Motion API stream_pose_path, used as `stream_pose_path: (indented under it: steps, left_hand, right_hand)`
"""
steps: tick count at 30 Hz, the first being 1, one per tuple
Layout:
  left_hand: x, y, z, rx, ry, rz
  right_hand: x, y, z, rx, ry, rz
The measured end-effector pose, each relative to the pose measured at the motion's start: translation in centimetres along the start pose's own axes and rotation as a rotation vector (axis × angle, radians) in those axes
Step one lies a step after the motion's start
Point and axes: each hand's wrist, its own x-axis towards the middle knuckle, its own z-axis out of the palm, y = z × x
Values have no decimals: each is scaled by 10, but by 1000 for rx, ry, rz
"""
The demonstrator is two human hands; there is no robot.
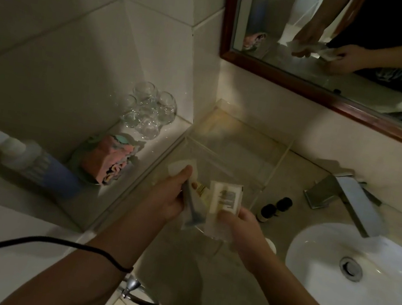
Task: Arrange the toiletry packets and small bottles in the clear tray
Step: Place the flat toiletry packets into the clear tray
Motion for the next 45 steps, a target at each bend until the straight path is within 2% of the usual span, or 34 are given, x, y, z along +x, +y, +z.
stream_pose_path:
  steps: [3,6,12,16,20,23,26,31,34,41,45]
  left_hand:
    - [5,-7,8,-64,-10,11]
    - [6,-5,8,-72,-60,24]
    - [17,10,-22,341,43,191]
    - [18,23,-27,411,-115,137]
    - [31,25,-11,485,-118,84]
    - [49,18,8,456,-67,13]
    - [74,14,19,303,19,-71]
    - [94,11,28,228,92,-77]
    - [107,8,27,245,143,-28]
    - [114,15,24,396,360,281]
    - [115,18,28,453,284,231]
  right_hand:
    - [0,-2,12,-11,-55,-10]
    - [2,1,17,-95,2,-46]
    - [6,-4,8,-123,67,-38]
    - [16,-9,4,-127,116,-37]
    - [32,-15,-1,-219,139,-52]
    - [47,-21,-4,-248,192,-37]
    - [60,-24,-8,-191,258,-9]
    - [77,-17,-4,-101,249,70]
    - [86,-13,-2,-132,236,112]
    - [97,-17,2,-154,243,124]
    - [99,-17,2,-142,252,129]
